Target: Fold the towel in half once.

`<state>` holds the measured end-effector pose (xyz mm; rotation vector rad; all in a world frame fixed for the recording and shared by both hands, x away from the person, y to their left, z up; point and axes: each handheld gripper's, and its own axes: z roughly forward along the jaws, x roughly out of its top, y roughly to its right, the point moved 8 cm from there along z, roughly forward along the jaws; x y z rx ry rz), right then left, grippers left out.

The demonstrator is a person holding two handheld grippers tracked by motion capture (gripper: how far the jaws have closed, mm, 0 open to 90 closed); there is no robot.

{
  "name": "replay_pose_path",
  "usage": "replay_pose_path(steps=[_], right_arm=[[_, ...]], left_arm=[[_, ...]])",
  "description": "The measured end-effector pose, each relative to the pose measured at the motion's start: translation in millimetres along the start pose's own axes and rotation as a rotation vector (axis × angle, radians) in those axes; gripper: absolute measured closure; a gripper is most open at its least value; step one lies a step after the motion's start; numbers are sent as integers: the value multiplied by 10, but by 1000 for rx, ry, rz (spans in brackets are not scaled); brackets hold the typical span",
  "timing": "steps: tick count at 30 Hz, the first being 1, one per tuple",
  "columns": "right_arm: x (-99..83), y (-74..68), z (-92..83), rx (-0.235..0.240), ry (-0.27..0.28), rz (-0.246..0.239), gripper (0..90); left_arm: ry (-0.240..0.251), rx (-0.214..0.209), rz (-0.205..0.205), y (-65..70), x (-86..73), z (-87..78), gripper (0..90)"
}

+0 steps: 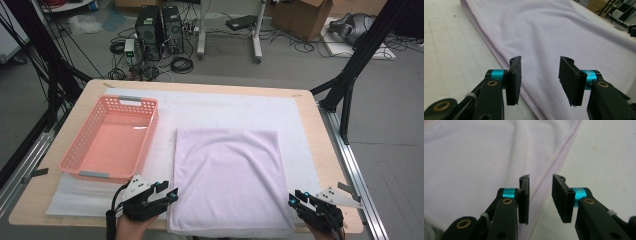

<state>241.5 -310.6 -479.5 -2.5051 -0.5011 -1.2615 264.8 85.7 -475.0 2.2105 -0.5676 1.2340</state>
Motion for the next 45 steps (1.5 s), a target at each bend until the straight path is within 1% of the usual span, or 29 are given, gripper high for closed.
replay_pose_path(steps=[2, 6, 8, 11, 12, 13, 14, 15, 17, 18, 19, 20, 21, 23, 24, 25, 26, 28, 31, 32, 34, 35, 36, 38, 41, 43, 44, 45], right_arm=[[47, 45, 91, -3, -5, 0, 679], [131, 130, 275, -3, -24, 1, 701], [179, 157, 367, -1, -33, -7, 704], [246, 188, 509, 7, -46, -12, 728], [261, 193, 557, 12, -54, -15, 730], [273, 200, 605, 15, -63, -21, 730], [279, 196, 652, 22, -74, -21, 739], [277, 198, 707, 24, -93, -29, 753], [293, 202, 740, 35, -99, -30, 817], [305, 205, 750, 47, -105, -32, 845], [309, 206, 756, 52, -111, -36, 855], [314, 204, 760, 53, -112, -38, 859], [322, 206, 759, 51, -112, -44, 862], [328, 208, 746, 52, -106, -46, 864], [331, 212, 734, 53, -100, -42, 864], [331, 217, 714, 52, -96, -38, 864], [331, 226, 691, 52, -92, -38, 865], [331, 244, 633, 47, -81, -34, 865], [314, 255, 532, 46, -76, -25, 865], [301, 256, 492, 47, -78, -32, 865], [280, 246, 438, 49, -82, -26, 866], [270, 243, 409, 50, -83, -29, 865], [250, 228, 374, 53, -92, -22, 866], [215, 204, 332, 57, -103, -31, 866], [130, 149, 252, 65, -136, -35, 866], [91, 129, 215, 68, -150, -20, 863], [82, 128, 217, 76, -154, -16, 845], [91, 133, 230, 74, -146, -17, 782]], left_arm=[[-16, 9, 20, -59, 30, 96, 536], [-42, 6, 14, -176, 94, 288, 520], [-56, 7, 10, -232, 122, 378, 515], [-96, 4, 18, -289, 134, 504, 518], [-122, -1, 20, -291, 127, 543, 525], [-139, -4, 32, -284, 127, 572, 531], [-149, -4, 62, -265, 132, 597, 543], [-155, -1, 79, -251, 129, 615, 576], [-167, 49, 128, -236, 122, 636, 644], [-166, 58, 129, -242, 126, 640, 696], [-165, 59, 126, -250, 129, 642, 757], [-166, 60, 118, -264, 132, 643, 811], [-165, 56, 116, -263, 134, 642, 845], [-158, 54, 122, -260, 139, 631, 867], [-151, 49, 112, -259, 145, 617, 870], [-141, 44, 88, -261, 155, 594, 870], [-134, 33, 79, -269, 167, 561, 871], [-118, 21, 60, -279, 192, 493, 869], [-103, -4, 50, -251, 203, 404, 868], [-106, -12, 50, -237, 199, 382, 868], [-110, -22, 52, -217, 186, 347, 869], [-114, -33, 45, -201, 173, 318, 869], [-117, -40, 43, -193, 163, 300, 869], [-127, -57, 38, -164, 129, 243, 870], [-147, -82, 40, -124, 72, 166, 870], [-156, -91, 46, -113, 60, 156, 865], [-148, -92, 44, -111, 76, 169, 843], [-135, -91, 45, -123, 111, 193, 761]])
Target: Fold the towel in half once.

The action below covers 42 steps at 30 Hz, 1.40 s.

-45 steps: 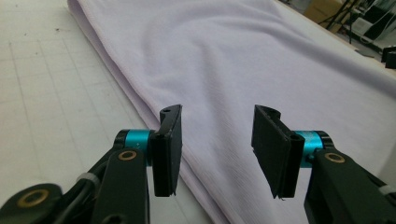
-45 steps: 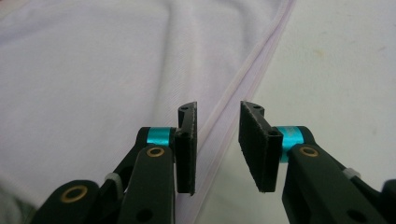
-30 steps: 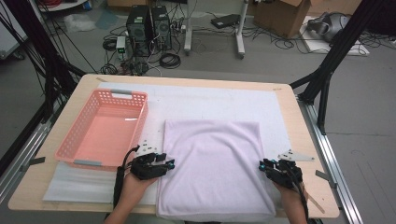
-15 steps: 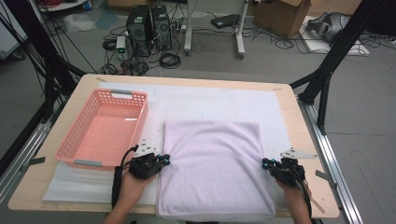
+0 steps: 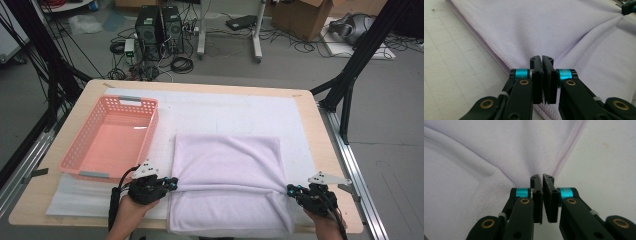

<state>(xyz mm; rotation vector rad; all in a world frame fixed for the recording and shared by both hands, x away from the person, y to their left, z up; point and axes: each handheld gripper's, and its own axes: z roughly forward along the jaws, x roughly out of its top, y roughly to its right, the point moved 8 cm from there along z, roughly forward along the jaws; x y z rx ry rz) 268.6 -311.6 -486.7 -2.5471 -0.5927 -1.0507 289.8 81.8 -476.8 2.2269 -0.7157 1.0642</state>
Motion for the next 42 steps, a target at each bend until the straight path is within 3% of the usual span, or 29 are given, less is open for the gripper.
replay_pose_path(steps=[1, 5, 14, 16, 18, 25, 29, 31, 33, 35, 38, 40, 41, 42], right_arm=[[28, 18, 9, -13, 18, 3, 681], [234, 119, 48, -30, 103, 10, 640], [739, 312, 469, -60, 146, -11, 635], [841, 357, 525, -91, 150, -8, 594], [919, 430, 541, -145, 161, 0, 589], [858, 615, 864, -159, 45, 34, 415], [838, 650, 983, -151, 24, 41, 382], [852, 666, 991, -142, 30, 55, 382], [858, 677, 996, -141, 28, 52, 402], [857, 679, 994, -152, 23, 39, 438], [863, 648, 995, -138, 24, 24, 591], [869, 601, 1005, -112, 21, 4, 703], [869, 581, 1006, -101, 18, -4, 789], [868, 553, 1008, -81, 16, -4, 820]], left_arm=[[19, 6, -12, -21, 51, 21, 656], [85, 28, -8, -111, 274, 118, 523], [98, 155, -42, -487, 486, 492, 474], [72, 168, -54, -552, 491, 542, 474], [73, 192, -36, -603, 517, 582, 474], [30, 288, -19, -759, 534, 767, 448], [7, 353, -73, -854, 511, 782, 402], [0, 351, -90, -870, 506, 785, 390], [-14, 350, -68, -874, 517, 808, 383], [-14, 349, -70, -884, 523, 814, 389], [-19, 366, -50, -893, 517, 806, 458], [-14, 345, -38, -898, 520, 792, 543], [-9, 312, -36, -878, 520, 801, 675], [-13, 304, -12, -855, 521, 811, 745]])
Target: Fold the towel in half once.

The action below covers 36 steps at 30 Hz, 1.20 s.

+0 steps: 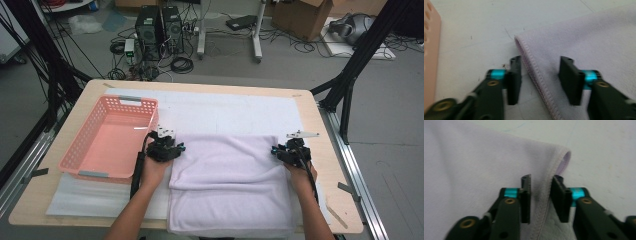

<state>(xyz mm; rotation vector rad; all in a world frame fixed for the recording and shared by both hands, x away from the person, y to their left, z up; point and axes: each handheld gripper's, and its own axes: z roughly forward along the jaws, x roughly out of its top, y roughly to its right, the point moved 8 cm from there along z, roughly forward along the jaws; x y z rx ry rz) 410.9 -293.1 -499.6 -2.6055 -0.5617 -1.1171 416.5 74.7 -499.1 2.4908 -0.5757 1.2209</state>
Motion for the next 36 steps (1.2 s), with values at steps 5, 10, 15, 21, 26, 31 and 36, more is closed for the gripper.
replay_pose_path(steps=[5, 10, 15, 21, 26, 31, 36], right_arm=[[-8, 7, -14, 19, 13, 26, 852], [5, 49, -52, -4, 48, 29, 859], [129, 139, -130, -24, 119, 36, 862], [386, 295, -95, -50, 152, 51, 862], [503, 419, 44, -68, 135, 65, 861], [509, 421, 126, -67, 120, 62, 858], [519, 392, 54, -62, 159, 64, 859]], left_arm=[[-4, -18, -41, 27, 2, 4, 851], [59, -9, -95, 30, 107, -11, 858], [128, -6, -127, -23, 320, -1, 858], [140, 7, -125, -95, 550, 192, 857], [165, 9, -166, -111, 630, 293, 857], [177, -16, -141, 0, 657, 234, 851], [260, -37, -89, 166, 829, 108, 853]])
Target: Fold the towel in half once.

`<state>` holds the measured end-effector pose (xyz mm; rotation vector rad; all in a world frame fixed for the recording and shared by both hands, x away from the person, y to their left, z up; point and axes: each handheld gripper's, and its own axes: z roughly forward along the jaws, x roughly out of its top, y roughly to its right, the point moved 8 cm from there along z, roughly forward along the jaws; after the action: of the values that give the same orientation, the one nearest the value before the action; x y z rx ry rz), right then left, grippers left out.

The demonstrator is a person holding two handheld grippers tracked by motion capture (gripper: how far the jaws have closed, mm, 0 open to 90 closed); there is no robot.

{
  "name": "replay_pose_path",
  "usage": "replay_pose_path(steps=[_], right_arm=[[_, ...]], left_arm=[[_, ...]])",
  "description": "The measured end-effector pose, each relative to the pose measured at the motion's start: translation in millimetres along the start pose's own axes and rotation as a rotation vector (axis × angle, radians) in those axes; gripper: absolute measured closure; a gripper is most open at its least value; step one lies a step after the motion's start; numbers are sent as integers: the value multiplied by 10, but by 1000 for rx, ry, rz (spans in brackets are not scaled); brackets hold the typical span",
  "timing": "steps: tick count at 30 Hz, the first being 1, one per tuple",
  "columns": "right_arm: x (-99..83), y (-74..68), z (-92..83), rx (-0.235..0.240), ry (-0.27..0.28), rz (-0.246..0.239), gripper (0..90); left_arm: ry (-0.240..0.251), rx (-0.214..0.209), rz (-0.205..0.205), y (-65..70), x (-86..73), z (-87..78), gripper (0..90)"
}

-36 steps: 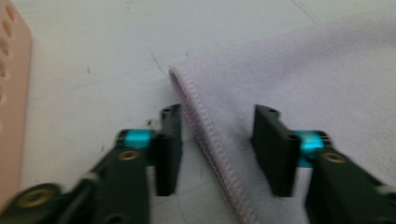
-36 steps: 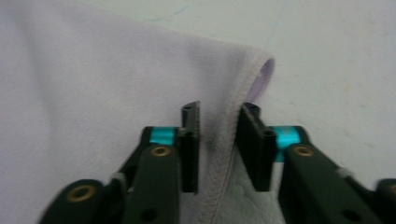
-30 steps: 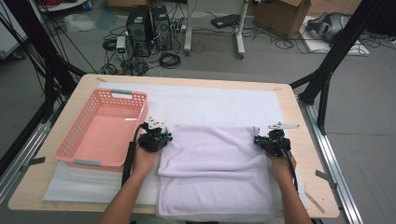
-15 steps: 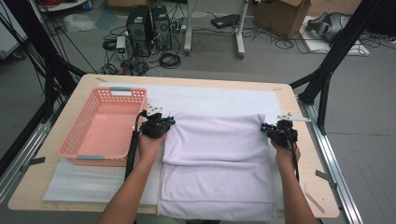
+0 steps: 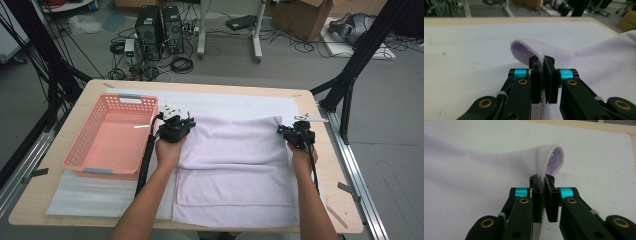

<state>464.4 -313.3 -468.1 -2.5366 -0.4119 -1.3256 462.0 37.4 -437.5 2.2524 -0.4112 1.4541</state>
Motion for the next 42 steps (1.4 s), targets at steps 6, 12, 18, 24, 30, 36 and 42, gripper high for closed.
replay_pose_path(steps=[6, 12, 18, 24, 30, 36, 42], right_arm=[[82, 61, -22, -32, 16, -8, 859], [173, 158, 76, -54, 20, 19, 859], [202, 196, 211, -69, 9, 13, 859], [182, 204, 227, -73, 7, 42, 741], [250, 156, 79, -57, 27, 31, 679], [248, 68, -89, -30, 16, -22, 650], [171, 2, -269, -13, -3, -25, 604]], left_arm=[[-23, 26, -20, -167, 104, 117, 853], [-33, 34, -38, -328, 164, 290, 853], [-73, 33, -37, -422, 124, 432, 848], [-115, 9, -96, -423, 58, 409, 557], [-128, -25, -67, -311, 4, 287, 487], [-106, -71, -4, -91, 114, 157, 465], [-75, -94, 21, 38, 146, 39, 459]])
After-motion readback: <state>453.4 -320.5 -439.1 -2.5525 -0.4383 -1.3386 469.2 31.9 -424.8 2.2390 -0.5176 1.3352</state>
